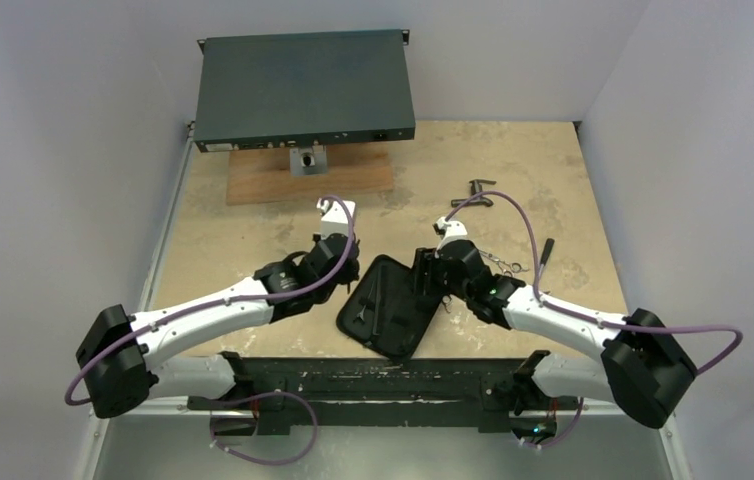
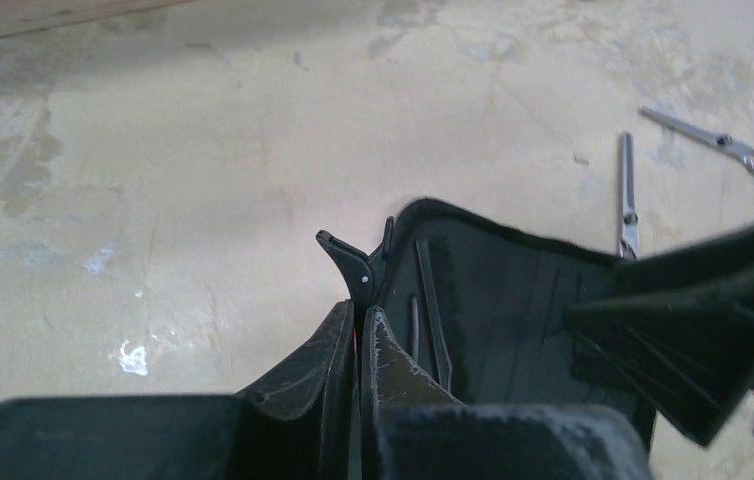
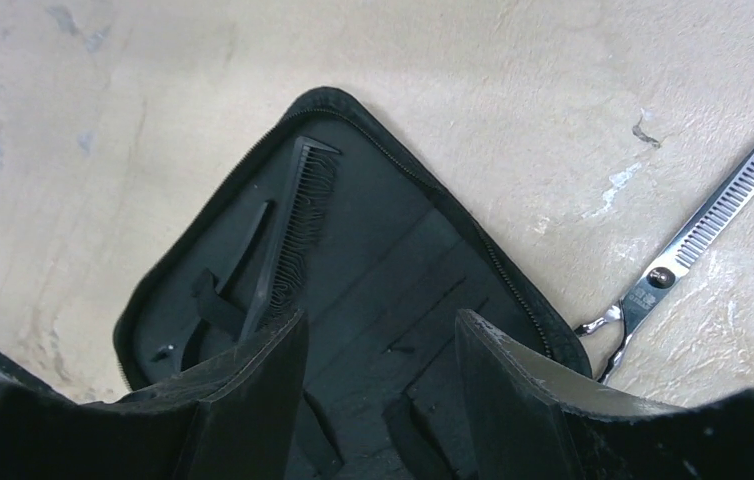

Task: Sort the hair-cutting tools
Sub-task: Place the haircut tool in the hairdressing tool bag.

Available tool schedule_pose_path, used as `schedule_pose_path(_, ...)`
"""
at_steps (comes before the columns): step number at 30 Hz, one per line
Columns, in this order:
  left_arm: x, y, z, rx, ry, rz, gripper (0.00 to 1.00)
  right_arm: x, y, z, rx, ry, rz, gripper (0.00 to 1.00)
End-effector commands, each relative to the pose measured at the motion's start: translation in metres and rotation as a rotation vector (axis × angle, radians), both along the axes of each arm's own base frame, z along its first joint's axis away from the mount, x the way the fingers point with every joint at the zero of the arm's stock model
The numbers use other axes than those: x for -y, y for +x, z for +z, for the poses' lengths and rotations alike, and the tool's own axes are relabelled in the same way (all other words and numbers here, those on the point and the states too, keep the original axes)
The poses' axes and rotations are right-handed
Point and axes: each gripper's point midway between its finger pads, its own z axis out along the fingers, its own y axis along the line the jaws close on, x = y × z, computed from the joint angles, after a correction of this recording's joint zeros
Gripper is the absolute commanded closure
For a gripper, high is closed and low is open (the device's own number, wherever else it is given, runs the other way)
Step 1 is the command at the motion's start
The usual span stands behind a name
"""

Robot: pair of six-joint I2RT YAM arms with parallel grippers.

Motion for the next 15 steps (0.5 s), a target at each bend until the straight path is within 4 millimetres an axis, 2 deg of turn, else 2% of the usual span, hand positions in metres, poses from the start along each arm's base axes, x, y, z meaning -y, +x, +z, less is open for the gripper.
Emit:
schedule_pose_path(1,0.002,-0.028,-0.021,-0.057,0.015,-0.056,1.00,-0.018,0.010,0.022,0.058,0.037,0.046,0.44)
schedule_pose_path(6,0.016,-0.041,-0.026,-0.039,0.002,-0.164,1.00,-0.032,0.011,0.041,0.034,0.166,0.022,0.43)
schedule_pose_path(8,0.020,-0.043,-0.030,-0.030,0.008,-0.208,1.00,-0.030,0.015,0.046,0.024,0.185,-0.005,0.43)
schedule_pose_path(11,0.024,-0.043,-0.034,-0.025,0.011,-0.232,1.00,-0.026,0.021,0.052,0.029,0.176,-0.022,0.43)
schedule_pose_path(15,0.022,-0.041,-0.034,-0.024,0.002,-0.200,1.00,-0.029,0.025,0.056,0.078,0.112,0.045,0.46)
